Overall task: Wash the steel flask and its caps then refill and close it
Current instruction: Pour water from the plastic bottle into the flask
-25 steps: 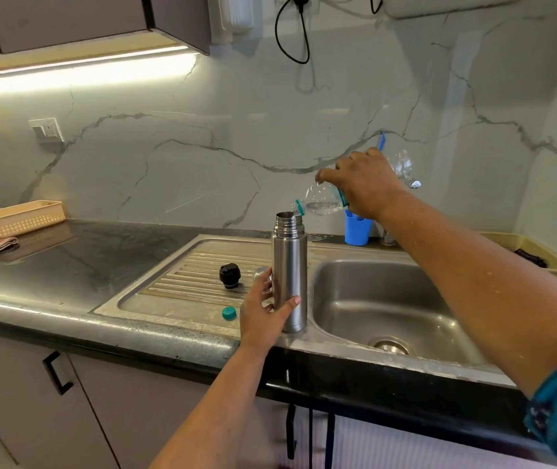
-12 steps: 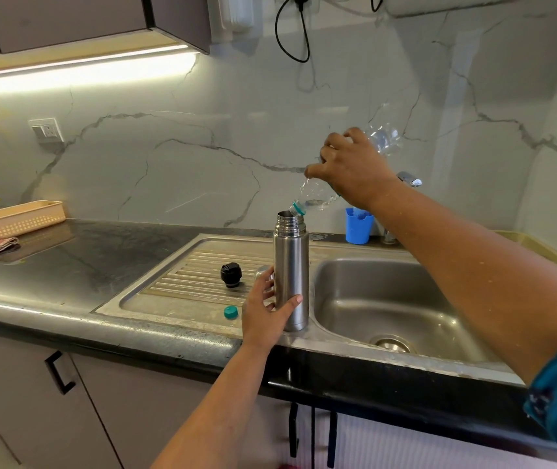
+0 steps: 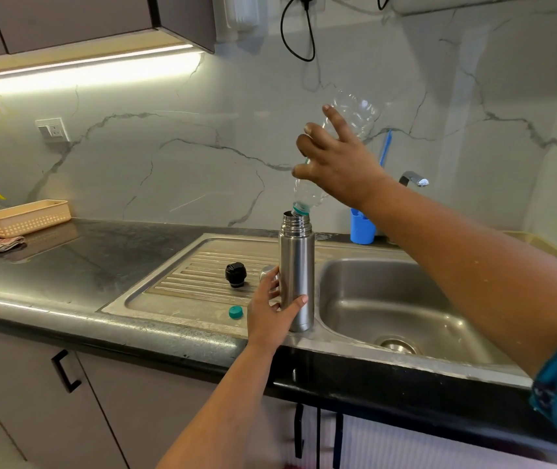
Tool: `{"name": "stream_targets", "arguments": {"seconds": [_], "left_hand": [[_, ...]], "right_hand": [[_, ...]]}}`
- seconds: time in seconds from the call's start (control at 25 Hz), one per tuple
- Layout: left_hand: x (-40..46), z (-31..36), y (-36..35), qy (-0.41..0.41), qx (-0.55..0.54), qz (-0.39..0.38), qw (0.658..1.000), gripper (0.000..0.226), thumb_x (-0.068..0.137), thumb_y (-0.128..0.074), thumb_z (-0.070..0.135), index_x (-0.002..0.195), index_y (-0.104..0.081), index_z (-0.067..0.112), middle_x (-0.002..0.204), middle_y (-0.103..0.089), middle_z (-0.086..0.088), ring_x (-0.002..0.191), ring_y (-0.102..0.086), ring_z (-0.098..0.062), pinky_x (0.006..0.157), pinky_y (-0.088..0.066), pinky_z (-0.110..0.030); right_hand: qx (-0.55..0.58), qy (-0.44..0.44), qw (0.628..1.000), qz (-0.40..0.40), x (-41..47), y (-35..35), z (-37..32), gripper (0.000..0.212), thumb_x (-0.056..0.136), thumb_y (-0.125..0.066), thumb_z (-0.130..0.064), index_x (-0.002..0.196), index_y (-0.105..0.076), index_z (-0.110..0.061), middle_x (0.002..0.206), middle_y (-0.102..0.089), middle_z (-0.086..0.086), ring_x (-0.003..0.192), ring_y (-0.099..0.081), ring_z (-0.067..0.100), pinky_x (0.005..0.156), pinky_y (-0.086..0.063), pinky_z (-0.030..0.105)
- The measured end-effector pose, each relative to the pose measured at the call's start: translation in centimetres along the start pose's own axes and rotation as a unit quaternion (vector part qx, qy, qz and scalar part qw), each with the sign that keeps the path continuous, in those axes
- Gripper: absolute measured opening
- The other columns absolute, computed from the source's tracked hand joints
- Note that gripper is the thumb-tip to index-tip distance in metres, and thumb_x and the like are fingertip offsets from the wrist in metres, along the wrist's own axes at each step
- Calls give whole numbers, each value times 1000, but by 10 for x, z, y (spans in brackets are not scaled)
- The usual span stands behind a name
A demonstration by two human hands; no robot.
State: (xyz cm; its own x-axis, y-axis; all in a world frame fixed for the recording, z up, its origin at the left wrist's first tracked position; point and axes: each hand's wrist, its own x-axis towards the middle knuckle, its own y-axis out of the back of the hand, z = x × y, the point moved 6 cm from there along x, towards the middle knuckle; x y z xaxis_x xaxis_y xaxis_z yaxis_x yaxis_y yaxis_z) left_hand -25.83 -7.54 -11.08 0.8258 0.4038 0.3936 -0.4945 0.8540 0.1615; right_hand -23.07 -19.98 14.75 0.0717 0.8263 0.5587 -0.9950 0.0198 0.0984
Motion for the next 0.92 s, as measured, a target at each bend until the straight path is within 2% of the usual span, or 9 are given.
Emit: {"name": "stream_targets", "arguments": {"seconds": [0.2, 0.36, 0.44, 0.56, 0.64, 0.76, 0.84, 0.88, 0.92], "left_hand": [[-2, 2, 1, 1, 1, 1, 1000, 73, 73, -88, 29, 124, -43, 57, 110, -57, 26, 105, -58, 4, 87, -53, -22], [-2, 4, 2, -6, 9, 3, 1000, 74, 73, -87, 30, 119, -40, 64, 111, -57, 25, 104, -58, 4, 84, -53, -21], [-2, 5, 1, -7, 4, 3, 1000, 73, 73, -87, 31, 121, -41, 61, 112, -58, 23, 106, -59, 3, 86, -54, -23], [-3, 5, 1, -3, 1, 1, 1000, 73, 72, -88, 31, 122, -43, 59, 112, -58, 23, 106, -59, 2, 88, -55, -25], [-3, 4, 1, -1, -3, -1, 1000, 73, 72, -88, 30, 121, -43, 60, 113, -58, 22, 106, -60, 1, 88, -55, -25], [-3, 4, 1, -2, -5, 4, 1000, 74, 72, -88, 30, 127, -44, 54, 113, -58, 22, 107, -60, 0, 89, -55, -27], [-3, 4, 0, 1, -2, -1, 1000, 72, 73, -88, 31, 127, -45, 52, 112, -57, 25, 108, -60, -1, 90, -55, -27], [-3, 4, -1, 2, 2, -8, 1000, 72, 73, -87, 32, 128, -44, 51, 111, -56, 26, 108, -59, -1, 91, -54, -27], [-5, 5, 0, 3, 4, -14, 1000, 73, 74, -87, 33, 131, -44, 48, 113, -55, 27, 109, -58, -1, 91, -53, -27]], "right_hand": [[17, -16, 999, 22, 5, 6, 3, 38, 74, -78, -17, 106, -64, -30, 114, -53, 9, 126, -45, 32, 112, -20, 59], [24, -35, 999, 31, 4, 6, 9, 34, 76, -76, -16, 105, -65, -30, 114, -55, 10, 127, -45, 34, 111, -19, 60], [36, -32, 999, 16, 2, 3, 8, 37, 75, -77, -15, 107, -65, -29, 114, -54, 11, 128, -45, 35, 111, -18, 61], [51, -77, 995, -20, -3, -1, 10, 38, 75, -76, -14, 109, -65, -28, 114, -54, 12, 125, -45, 36, 110, -18, 62], [75, -121, 986, -89, -9, -4, 11, 42, 76, -75, -13, 113, -64, -30, 115, -52, 11, 122, -43, 36, 110, -22, 62], [150, -233, 931, -236, -36, -14, 8, 52, 82, -67, -14, 126, -54, -38, 124, -45, 9, 126, -32, 35, 108, -23, 57], [197, -303, 888, -284, -65, -15, -2, 60, 80, -65, -13, 131, -46, -38, 126, -43, 9, 123, -33, 36, 103, -30, 53], [242, -344, 857, -296, -82, -16, -10, 64, 78, -67, -15, 132, -43, -37, 126, -43, 9, 122, -34, 36, 100, -33, 51], [311, -396, 810, -300, -101, -17, -19, 69, 75, -72, -19, 133, -40, -36, 127, -43, 9, 121, -36, 36, 98, -36, 50]]}}
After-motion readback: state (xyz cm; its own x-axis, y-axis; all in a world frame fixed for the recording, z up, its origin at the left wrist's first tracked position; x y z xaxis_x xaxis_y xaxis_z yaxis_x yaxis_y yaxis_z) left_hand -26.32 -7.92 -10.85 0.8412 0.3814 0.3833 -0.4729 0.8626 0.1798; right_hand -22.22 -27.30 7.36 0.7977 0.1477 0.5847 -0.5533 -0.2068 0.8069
